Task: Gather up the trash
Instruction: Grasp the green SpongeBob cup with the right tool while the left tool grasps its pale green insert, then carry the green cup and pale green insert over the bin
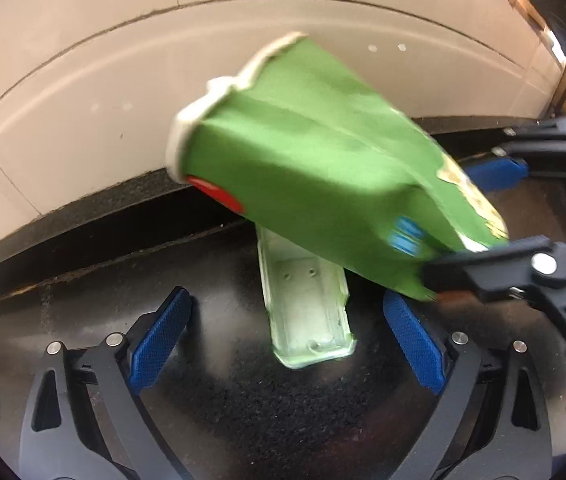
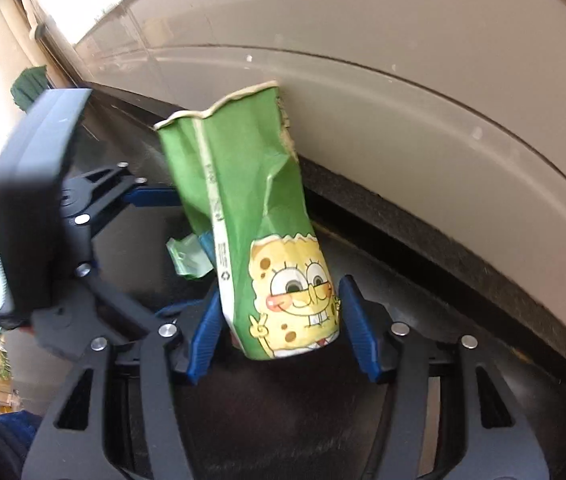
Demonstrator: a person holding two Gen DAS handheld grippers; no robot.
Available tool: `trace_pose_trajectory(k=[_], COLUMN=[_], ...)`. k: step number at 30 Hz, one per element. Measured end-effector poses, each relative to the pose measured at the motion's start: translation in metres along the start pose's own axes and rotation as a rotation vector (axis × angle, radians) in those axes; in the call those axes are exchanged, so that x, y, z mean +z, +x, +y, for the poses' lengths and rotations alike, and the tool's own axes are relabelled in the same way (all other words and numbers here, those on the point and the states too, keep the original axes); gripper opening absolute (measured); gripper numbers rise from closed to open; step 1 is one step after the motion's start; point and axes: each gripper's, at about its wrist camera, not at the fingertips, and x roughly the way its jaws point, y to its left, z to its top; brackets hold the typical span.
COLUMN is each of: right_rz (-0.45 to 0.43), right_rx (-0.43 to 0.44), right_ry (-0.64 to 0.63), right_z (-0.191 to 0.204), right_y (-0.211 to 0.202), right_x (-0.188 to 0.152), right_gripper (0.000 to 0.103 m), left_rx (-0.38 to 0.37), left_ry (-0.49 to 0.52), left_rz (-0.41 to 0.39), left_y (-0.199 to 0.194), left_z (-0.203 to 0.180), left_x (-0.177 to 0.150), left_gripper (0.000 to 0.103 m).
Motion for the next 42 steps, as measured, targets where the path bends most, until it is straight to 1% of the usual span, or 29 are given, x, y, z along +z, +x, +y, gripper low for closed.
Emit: trace_pose_trajectory(k=[2,4,5,6,7,8,10,12,16,19,21,25,26,27,28,30,32,33,36,39,42], right_rz=[-0.005,-0.027,-0.037,-0.046,-0.058,-0.067,-0.079,-0.089,-0.099,-0.101,-0.107,-0.109,-0.109,-0.108,-0.107,-0.109,-0.109,-0.109,-0.102,-0.094,-0.090], right_rx=[-0.006,-0.005,-0.010,-0.015,-0.021,-0.025,-0.035,-0.050,-0.089,-0.125,-0.138,-0.161,-0.164,-0.167,-0.173,-0.173,-0.175,-0.174,-0.172,-0.168,-0.163], right_ry=[0.027,0.086,0.110,0.129,0.160,0.186,0.231,0.282,0.330,0.350,0.353,0.340,0.339,0.335,0.330,0.327,0.329,0.330,0.332,0.325,0.314], right_z=[-0.001,-0.006,-0.008,-0.009,-0.009,-0.010,-0.010,-0.008,0.009,0.025,0.037,0.070,0.074,0.079,0.085,0.092,0.102,0.106,0.115,0.124,0.130], right_y=[-0.007,-0.021,-0.027,-0.032,-0.041,-0.048,-0.058,-0.070,-0.083,-0.090,-0.094,-0.106,-0.113,-0.115,-0.117,-0.121,-0.123,-0.124,-0.127,-0.127,-0.129], right_x=[-0.010,-0.023,-0.028,-0.032,-0.041,-0.047,-0.058,-0.074,-0.096,-0.113,-0.116,-0.137,-0.154,-0.158,-0.164,-0.173,-0.184,-0.188,-0.203,-0.214,-0.216], right_gripper=[0.056,0.056,0.056,0.056,0.056,0.056,0.056,0.056,0.056,0.056,0.056,0.056,0.056,0.056,0.056,0.056,0.056,0.056,0.056,0.056,0.056], left_rx=[-0.001,-0.002,0.000,0.002,0.004,0.011,0.028,0.042,0.070,0.082,0.094,0.105,0.107,0.111,0.112,0.112,0.114,0.116,0.120,0.123,0.135], left_ry=[0.002,0.010,0.017,0.022,0.024,0.025,0.026,0.013,-0.016,-0.035,-0.051,-0.071,-0.074,-0.077,-0.079,-0.090,-0.097,-0.101,-0.118,-0.131,-0.139], left_rz=[-0.003,-0.006,-0.006,-0.004,-0.003,-0.002,0.000,0.015,0.027,0.023,0.026,0.026,0.027,0.027,0.029,0.036,0.038,0.040,0.045,0.044,0.032], left_y=[0.000,-0.003,-0.005,-0.005,-0.006,-0.008,-0.011,-0.015,-0.032,-0.062,-0.086,-0.130,-0.137,-0.147,-0.148,-0.164,-0.176,-0.183,-0.188,-0.196,-0.209], left_z=[0.003,0.002,0.002,0.003,0.003,0.002,-0.003,-0.004,-0.007,-0.018,-0.025,-0.037,-0.041,-0.045,-0.053,-0.062,-0.067,-0.063,-0.072,-0.078,-0.081], left_x=[0.001,0.002,0.002,0.002,0.002,0.003,0.002,0.000,-0.009,-0.029,-0.047,-0.088,-0.096,-0.108,-0.113,-0.134,-0.151,-0.159,-0.181,-0.189,-0.203], left_gripper=[0.091,0.081,0.078,0.072,0.064,0.059,0.039,0.035,0.035,0.034,0.035,0.035,0.035,0.035,0.035,0.035,0.035,0.035,0.035,0.035,0.035])
